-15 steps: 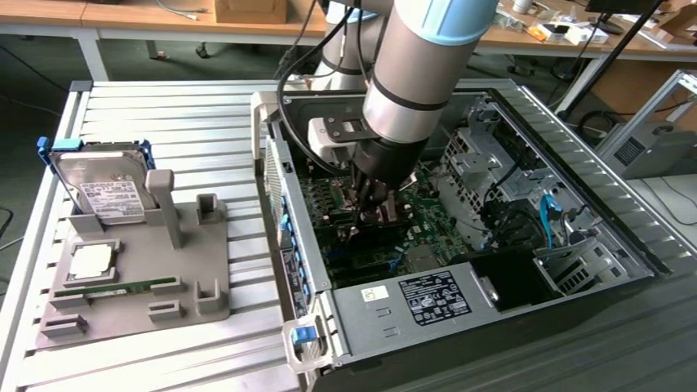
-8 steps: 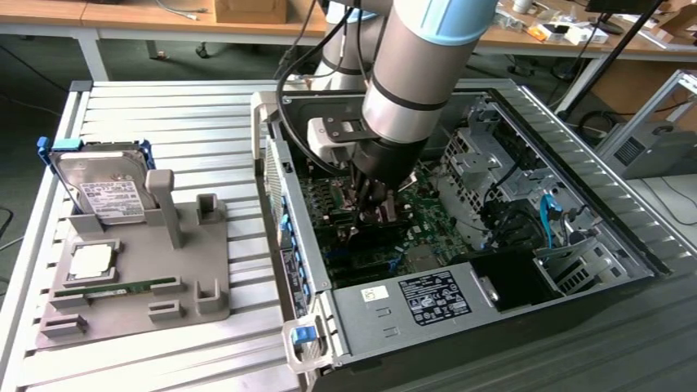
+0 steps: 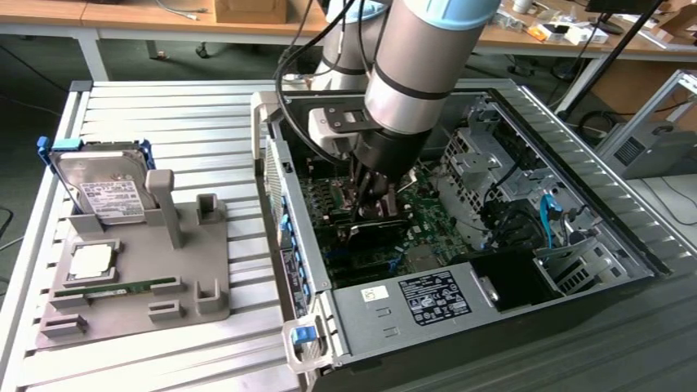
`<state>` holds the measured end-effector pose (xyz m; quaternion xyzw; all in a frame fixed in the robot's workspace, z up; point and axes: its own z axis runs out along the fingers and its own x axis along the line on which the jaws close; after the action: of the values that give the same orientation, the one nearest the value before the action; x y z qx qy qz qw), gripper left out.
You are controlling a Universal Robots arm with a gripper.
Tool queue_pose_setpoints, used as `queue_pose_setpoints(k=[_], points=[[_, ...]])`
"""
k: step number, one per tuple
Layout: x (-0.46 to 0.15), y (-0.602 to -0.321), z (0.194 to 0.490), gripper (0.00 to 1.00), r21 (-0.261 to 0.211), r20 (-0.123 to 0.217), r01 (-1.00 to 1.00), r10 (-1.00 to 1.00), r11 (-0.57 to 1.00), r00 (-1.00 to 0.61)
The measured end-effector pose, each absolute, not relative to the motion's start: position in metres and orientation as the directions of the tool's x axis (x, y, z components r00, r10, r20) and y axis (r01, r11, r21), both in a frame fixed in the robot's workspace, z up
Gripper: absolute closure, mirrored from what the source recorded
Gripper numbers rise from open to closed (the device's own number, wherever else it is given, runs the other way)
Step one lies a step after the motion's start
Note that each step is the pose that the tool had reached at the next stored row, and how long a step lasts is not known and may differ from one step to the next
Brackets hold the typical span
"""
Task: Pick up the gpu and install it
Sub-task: 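Press down on the gpu until it lock into place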
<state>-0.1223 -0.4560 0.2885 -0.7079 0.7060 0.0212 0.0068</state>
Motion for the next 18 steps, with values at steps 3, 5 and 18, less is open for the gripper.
queue_pose_setpoints(k=[3,5,18], points=[[-0.1222,-0.456,0.2853,0.89,0.02,-0.04,-1.0,-0.999,-0.003,0.002],[-0.1222,-0.4561,0.2833,0.89,0.02,-0.039,-1.0,-0.999,-0.003,0.002],[-0.1203,-0.4561,0.2808,0.89,0.02,-0.04,-1.0,-0.999,-0.003,0.002]])
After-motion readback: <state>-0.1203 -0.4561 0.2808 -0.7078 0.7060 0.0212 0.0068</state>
